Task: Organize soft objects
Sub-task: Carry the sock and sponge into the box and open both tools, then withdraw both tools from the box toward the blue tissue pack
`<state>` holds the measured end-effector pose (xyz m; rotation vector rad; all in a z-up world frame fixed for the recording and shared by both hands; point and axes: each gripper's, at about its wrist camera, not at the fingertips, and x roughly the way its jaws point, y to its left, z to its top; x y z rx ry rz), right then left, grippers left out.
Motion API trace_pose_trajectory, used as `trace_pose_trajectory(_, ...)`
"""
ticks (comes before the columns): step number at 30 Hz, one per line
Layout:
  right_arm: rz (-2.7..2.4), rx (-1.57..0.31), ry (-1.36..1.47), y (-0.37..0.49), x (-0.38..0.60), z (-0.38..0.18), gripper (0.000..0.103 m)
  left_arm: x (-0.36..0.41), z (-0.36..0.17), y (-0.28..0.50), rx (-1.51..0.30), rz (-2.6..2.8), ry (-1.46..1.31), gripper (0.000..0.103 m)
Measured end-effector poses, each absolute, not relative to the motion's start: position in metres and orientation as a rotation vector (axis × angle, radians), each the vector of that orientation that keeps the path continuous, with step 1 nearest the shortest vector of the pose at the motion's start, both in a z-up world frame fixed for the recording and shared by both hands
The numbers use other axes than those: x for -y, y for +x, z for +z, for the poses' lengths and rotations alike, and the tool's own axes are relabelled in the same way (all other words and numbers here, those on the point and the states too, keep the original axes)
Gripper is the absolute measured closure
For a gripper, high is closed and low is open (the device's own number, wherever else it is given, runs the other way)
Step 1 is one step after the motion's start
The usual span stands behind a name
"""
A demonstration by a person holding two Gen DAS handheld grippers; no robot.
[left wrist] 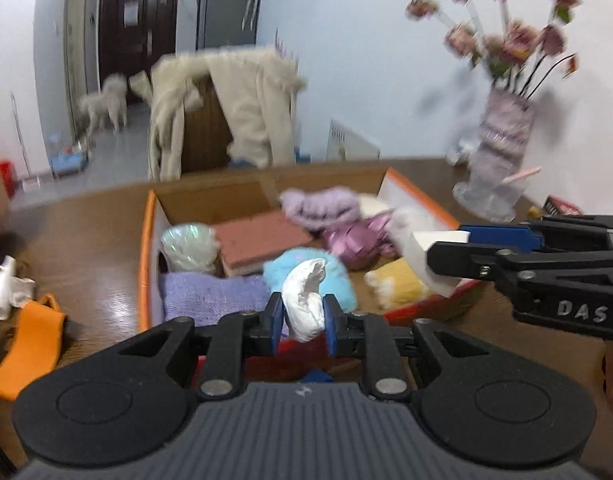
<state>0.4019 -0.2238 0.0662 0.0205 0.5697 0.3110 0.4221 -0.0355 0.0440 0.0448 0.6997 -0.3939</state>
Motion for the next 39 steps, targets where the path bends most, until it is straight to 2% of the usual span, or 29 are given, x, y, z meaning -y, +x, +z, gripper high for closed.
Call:
trace_pose_trajectory(5, 0.285, -0.703, -0.010, 0.459, 0.213, 0.024, 0.065, 0.036, 0.010, 0.469, -0.832, -0.378, 0.033, 0.081)
trace_pose_trajectory(7, 0.277, -0.744, -0.016, 0.471, 0.211, 0.008, 0.065, 0.034, 0.001, 0.476, -0.853, -0.376, 0.023, 0.065)
trace_pose_trajectory(9, 0.286, -0.739, -0.013, 0.474, 0.211, 0.000, 0.065, 0.031, -0.004, 0.480, -0.853, -0.360, 0.012, 0.054)
trace_pose_trajectory(17, 0.281, -0.733, -0.019, 0.474, 0.207, 0.001, 0.060, 0.029, -0.004, 0.482, -0.853, -0.362, 0.004, 0.041)
trace_pose_trajectory(20, 0.274, -0.725, -0.008, 0.468, 0.210, 0.010, 0.052, 0.029, 0.006, 0.473, -0.839, -0.356, 0.007, 0.038)
trace_pose_trajectory(27, 0.284, -0.625, -0.019, 0.425, 0.216, 0.059, 0.043, 0.022, 0.051, 0.432, -0.752, -0.351, 0.017, 0.032)
trace_pose_trajectory(34, 0.289, -0.488, -0.031, 0.352, 0.226, 0.115, 0.032, 0.010, 0.105, 0.350, -0.617, -0.336, 0.046, 0.019)
trace_pose_trajectory(39, 0.299, -0.416, -0.021, 0.294, 0.235, 0.137, 0.023, 0.001, 0.125, 0.286, -0.552, -0.309, 0.043, 0.013)
